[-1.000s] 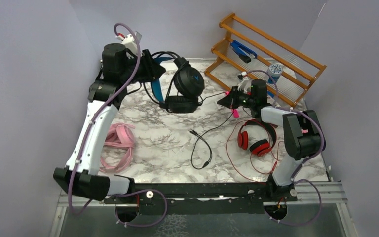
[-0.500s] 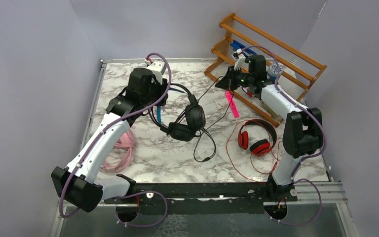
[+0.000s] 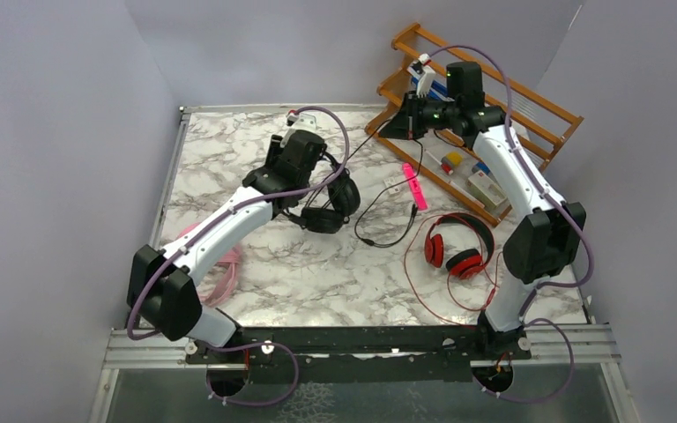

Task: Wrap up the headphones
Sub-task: Wrap the headphones cable around the headphones.

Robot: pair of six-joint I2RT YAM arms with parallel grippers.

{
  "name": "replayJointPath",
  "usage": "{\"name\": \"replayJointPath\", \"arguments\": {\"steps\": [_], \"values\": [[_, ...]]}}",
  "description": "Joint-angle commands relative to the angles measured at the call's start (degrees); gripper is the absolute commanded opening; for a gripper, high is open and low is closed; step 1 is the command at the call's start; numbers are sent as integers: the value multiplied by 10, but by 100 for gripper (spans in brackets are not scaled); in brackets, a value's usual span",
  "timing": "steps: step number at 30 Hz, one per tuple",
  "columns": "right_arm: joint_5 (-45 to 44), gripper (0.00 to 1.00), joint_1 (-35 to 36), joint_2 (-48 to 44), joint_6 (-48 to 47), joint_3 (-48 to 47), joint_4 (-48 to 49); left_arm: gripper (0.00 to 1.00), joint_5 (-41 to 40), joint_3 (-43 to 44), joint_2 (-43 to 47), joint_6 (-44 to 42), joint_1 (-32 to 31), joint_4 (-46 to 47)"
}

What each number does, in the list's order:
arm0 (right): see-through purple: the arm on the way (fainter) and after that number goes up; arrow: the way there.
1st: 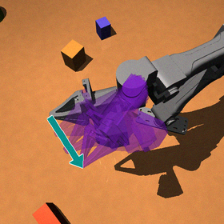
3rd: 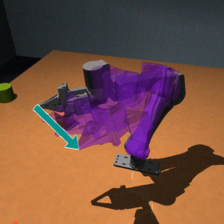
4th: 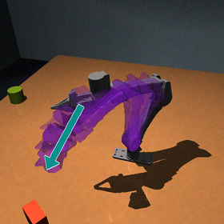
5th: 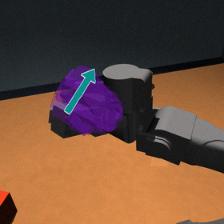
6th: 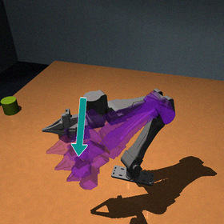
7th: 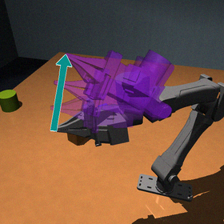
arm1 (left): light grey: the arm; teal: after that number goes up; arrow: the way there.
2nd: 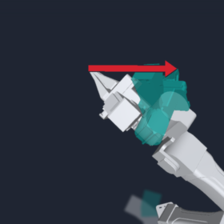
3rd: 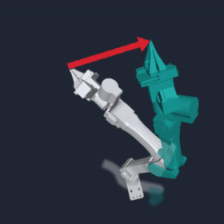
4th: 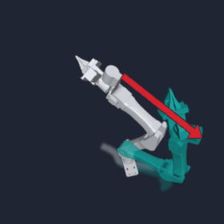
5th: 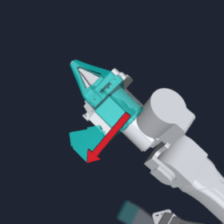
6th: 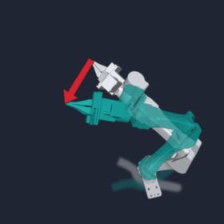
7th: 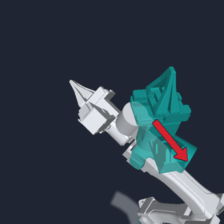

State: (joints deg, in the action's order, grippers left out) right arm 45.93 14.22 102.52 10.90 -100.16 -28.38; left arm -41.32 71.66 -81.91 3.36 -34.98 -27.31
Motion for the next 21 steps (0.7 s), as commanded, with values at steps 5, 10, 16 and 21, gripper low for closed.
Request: {"name": "replayJointPath", "arguments": {"steps": [5, 10, 16, 21], "values": [[52, 0, 98, -73, 68, 35, -3, 0, -168, 112, -74, 93, 3, 24], [-8, 0, 185, -122, 109, 68, 46, 0, -185, 211, -143, 153, 6, -12], [-97, 0, 274, -198, 189, 211, 231, 0, -66, 337, -192, 266, 48, -96], [-165, 4, 294, -231, 172, 340, 380, 0, 56, 387, -174, 329, 65, -107]]}}
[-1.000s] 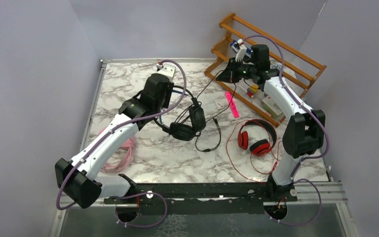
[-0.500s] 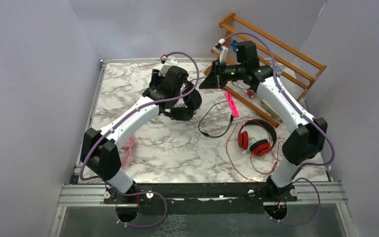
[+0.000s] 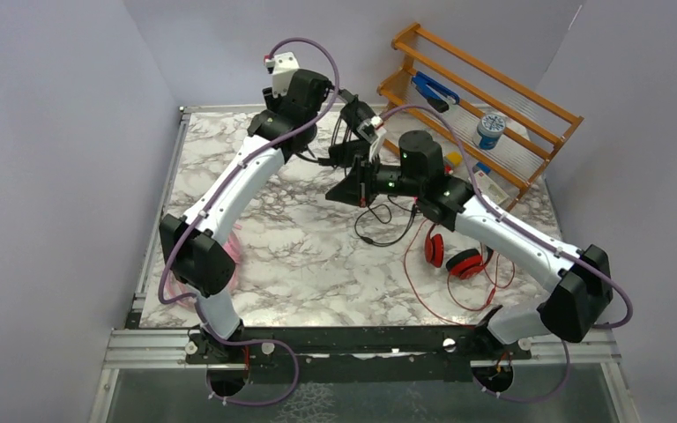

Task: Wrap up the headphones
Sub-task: Wrap the headphones cable around the headphones.

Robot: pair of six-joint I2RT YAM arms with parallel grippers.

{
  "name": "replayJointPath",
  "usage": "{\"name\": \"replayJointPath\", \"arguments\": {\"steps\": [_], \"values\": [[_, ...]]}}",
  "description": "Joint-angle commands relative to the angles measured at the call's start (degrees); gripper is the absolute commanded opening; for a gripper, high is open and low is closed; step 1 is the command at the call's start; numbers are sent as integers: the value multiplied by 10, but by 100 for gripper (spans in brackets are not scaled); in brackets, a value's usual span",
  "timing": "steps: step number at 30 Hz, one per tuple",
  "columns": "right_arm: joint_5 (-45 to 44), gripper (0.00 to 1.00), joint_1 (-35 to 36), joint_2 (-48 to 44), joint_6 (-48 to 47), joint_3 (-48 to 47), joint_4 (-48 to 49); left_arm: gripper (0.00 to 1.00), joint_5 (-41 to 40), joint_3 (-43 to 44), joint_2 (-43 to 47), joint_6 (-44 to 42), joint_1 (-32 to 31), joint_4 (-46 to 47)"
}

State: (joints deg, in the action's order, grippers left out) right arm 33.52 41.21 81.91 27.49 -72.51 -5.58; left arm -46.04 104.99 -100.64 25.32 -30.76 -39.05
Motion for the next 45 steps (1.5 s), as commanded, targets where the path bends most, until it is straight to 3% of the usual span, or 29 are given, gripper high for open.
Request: {"name": "replayJointPath", "arguments": {"steps": [1, 7, 12, 18, 25, 28, 32, 35, 41, 45], "values": [[-49, 7, 25, -25, -2, 80, 169, 0, 125, 60, 21, 118, 25, 10], [-73, 16, 25, -41, -21, 191, 325, 0, 203, 85, 59, 144, 29, 6], [-103, 18, 25, -53, -25, 282, 468, 0, 251, 89, 91, 158, 30, 7], [-96, 18, 25, -40, -3, 307, 513, 0, 300, 97, 103, 182, 36, 14], [-123, 30, 24, -24, 19, 378, 586, 0, 392, 119, 115, 202, 53, 34], [-113, 32, 22, -5, 6, 373, 595, 0, 428, 118, 129, 205, 57, 41], [-68, 9, 22, 33, -12, 343, 597, 0, 484, 99, 150, 213, 64, 67], [-2, 1, 25, 75, -28, 293, 562, 0, 550, 57, 161, 221, 69, 127], [27, 0, 29, 147, -3, 245, 515, 0, 630, 42, 151, 243, 71, 192], [50, 0, 28, 199, -19, 163, 390, 0, 650, 27, 149, 245, 71, 210]]}}
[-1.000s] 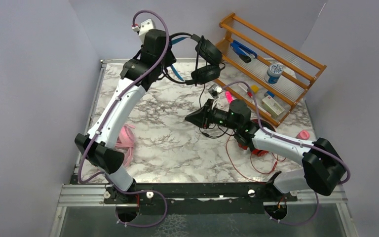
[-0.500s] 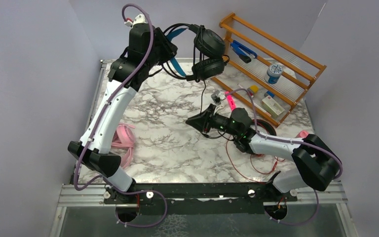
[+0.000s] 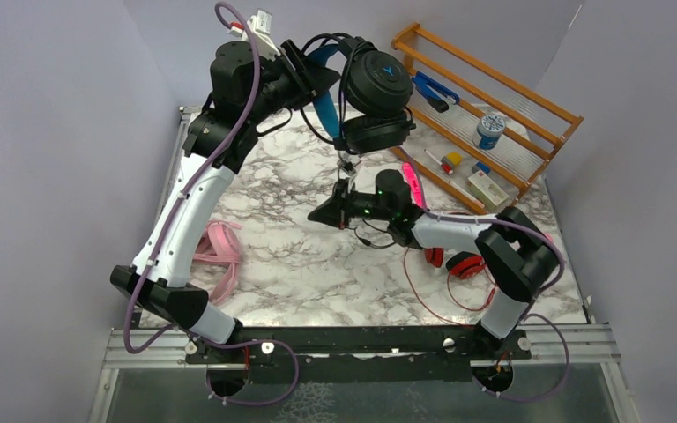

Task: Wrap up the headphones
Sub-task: Wrap the headphones cable around the headphones.

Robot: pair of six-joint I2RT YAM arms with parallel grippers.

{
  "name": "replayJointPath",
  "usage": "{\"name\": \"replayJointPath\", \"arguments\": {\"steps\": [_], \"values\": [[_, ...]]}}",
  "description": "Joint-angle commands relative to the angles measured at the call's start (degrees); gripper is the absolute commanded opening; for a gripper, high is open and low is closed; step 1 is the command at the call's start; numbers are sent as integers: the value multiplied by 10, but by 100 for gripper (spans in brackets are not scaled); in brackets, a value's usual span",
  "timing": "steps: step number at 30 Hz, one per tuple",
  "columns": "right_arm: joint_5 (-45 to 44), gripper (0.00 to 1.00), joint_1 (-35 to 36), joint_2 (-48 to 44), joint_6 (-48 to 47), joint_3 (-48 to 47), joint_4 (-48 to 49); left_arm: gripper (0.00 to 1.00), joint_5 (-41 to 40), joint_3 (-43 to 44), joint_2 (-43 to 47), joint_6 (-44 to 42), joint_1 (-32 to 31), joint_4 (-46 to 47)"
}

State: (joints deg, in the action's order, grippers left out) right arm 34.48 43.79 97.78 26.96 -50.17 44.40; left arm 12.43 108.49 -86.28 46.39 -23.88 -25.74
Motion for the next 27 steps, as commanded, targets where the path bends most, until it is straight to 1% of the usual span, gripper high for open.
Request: {"name": "replayJointPath", "arguments": {"steps": [1, 2, 4, 8, 9, 11, 14, 17, 19, 20, 23, 25, 27], "values": [[26, 0, -1, 35, -9, -54, -106, 0, 68, -9, 7, 27, 3, 75], [16, 0, -10, 25, 1, -36, -95, 0, 69, -11, 9, 20, 3, 72], [31, 0, -46, 12, 32, -1, -58, 0, 75, -14, 16, -2, 4, 60], [125, 0, -128, 16, 56, 31, -30, 0, 104, -34, 36, -58, 9, 34], [141, 0, -140, 13, 54, 39, -23, 0, 100, -44, 43, -75, 9, 26], [167, 0, -151, 6, 33, 53, -28, 0, 67, -54, 55, -103, 13, 3], [198, 0, -152, 6, -6, 58, -60, 0, 0, -56, 67, -139, 16, -26], [228, 0, -153, 12, -18, 75, -48, 0, -53, -49, 72, -154, 22, -41], [272, 0, -138, 15, -22, 84, -21, 0, -108, -48, 73, -141, 25, -48], [278, 0, -124, 12, -29, 86, -20, 0, -132, -46, 71, -130, 27, -48], [268, 0, -88, 9, -53, 92, -41, 0, -139, -20, 46, -108, 37, -42], [255, 0, -86, 14, -40, 110, -21, 0, -135, 3, 31, -99, 44, -42], [254, 0, -85, 22, -50, 115, -32, 0, -145, 16, 23, -89, 49, -35]]}}
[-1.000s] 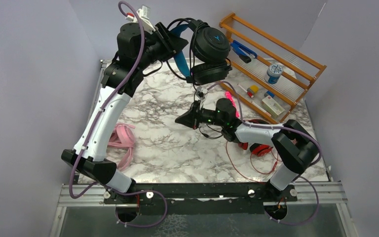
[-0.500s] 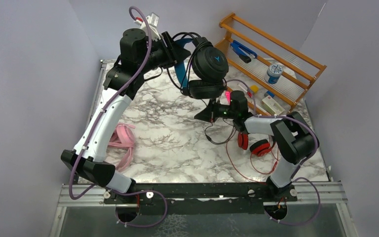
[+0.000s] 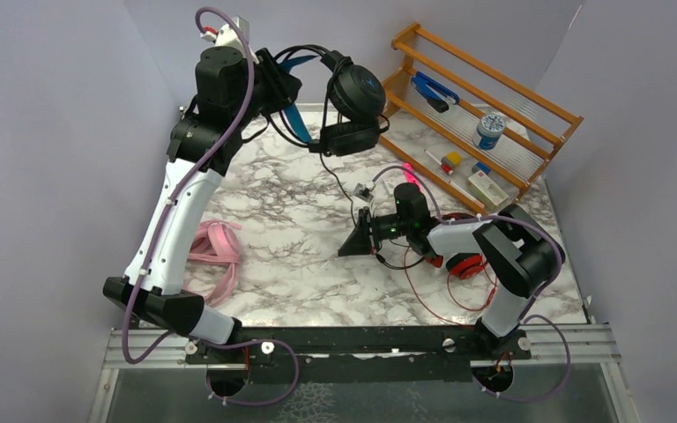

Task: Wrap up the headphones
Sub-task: Wrap the headphones cable around the headphones.

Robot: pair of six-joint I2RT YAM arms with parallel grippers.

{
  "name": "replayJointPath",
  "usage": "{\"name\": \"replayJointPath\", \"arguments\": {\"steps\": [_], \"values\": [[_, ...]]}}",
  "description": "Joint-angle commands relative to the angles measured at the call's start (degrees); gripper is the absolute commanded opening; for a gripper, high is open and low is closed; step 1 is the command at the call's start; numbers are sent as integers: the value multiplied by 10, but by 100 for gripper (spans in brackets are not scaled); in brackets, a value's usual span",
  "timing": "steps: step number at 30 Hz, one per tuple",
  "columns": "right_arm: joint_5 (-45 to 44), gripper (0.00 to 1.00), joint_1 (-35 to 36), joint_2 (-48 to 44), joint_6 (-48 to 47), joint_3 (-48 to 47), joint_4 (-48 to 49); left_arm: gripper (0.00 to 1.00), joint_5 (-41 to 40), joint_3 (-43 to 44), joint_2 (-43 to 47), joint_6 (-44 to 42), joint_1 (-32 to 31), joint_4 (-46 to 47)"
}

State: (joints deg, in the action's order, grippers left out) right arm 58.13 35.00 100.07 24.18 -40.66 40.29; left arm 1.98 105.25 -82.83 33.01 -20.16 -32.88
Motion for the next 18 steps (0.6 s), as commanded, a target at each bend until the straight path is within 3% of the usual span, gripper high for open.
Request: {"name": "replayJointPath", "arguments": {"steps": [1, 8, 13, 18], "values": [[27, 0, 5, 5, -19, 20, 15, 0, -41, 52, -16, 48, 14, 45], [-19, 0, -2, 16, -29, 9, -25, 0, 77, 132, -77, 71, 31, 57], [3, 0, -66, 57, 32, -1, 43, 0, 191, 67, -39, 13, 45, 106], [1, 0, -124, 77, 42, -45, 14, 0, 374, 15, -19, -62, 45, 96]]}}
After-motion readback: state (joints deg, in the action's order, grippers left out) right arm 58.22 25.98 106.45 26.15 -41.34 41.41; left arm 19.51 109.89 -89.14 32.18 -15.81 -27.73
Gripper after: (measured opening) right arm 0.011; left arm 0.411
